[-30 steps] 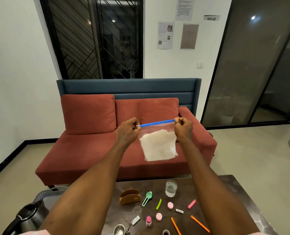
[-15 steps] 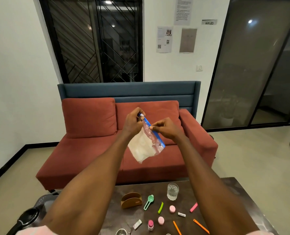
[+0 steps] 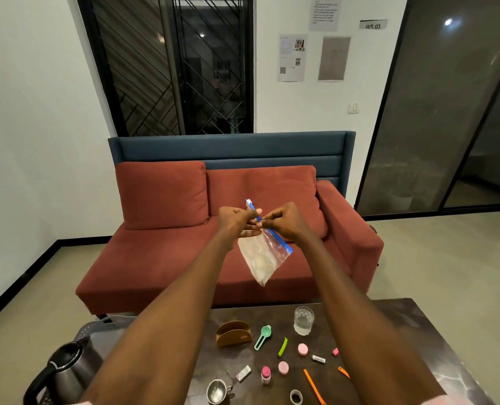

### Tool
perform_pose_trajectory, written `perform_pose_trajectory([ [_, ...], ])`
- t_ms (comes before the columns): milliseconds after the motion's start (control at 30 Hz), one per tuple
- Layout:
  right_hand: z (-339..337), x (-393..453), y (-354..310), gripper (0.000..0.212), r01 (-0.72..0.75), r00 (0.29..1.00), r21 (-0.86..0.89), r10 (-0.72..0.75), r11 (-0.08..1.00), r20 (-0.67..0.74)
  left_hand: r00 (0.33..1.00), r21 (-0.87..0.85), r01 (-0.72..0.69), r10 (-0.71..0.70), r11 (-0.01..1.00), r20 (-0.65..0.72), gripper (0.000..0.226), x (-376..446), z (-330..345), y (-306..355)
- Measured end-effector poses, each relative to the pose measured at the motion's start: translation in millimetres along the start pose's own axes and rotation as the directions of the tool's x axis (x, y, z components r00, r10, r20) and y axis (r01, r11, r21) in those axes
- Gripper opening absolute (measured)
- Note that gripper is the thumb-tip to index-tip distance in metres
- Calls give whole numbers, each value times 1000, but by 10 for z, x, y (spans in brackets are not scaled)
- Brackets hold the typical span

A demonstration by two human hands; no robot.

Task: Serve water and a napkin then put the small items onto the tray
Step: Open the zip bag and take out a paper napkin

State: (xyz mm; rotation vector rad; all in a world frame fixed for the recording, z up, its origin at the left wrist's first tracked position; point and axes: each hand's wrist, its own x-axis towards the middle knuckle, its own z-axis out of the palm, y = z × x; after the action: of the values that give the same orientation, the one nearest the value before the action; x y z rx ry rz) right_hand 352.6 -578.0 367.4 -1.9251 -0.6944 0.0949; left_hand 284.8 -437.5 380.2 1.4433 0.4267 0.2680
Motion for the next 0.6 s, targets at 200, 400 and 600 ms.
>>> perform_pose_trajectory([
  [200, 60, -97, 32, 19, -62, 998, 159, 65, 985, -14, 996, -115, 86, -88, 990, -14, 6, -23, 19, -23],
  [400, 10, -89, -6, 13, -18, 998, 289, 34, 957, -51, 995, -288, 98, -97, 953, 18, 10, -34, 67, -64],
  [600, -11, -88, -29, 12, -12, 996, 222, 30, 975, -78, 988, -313, 151, -155, 938, 13, 12, -4, 113, -99],
])
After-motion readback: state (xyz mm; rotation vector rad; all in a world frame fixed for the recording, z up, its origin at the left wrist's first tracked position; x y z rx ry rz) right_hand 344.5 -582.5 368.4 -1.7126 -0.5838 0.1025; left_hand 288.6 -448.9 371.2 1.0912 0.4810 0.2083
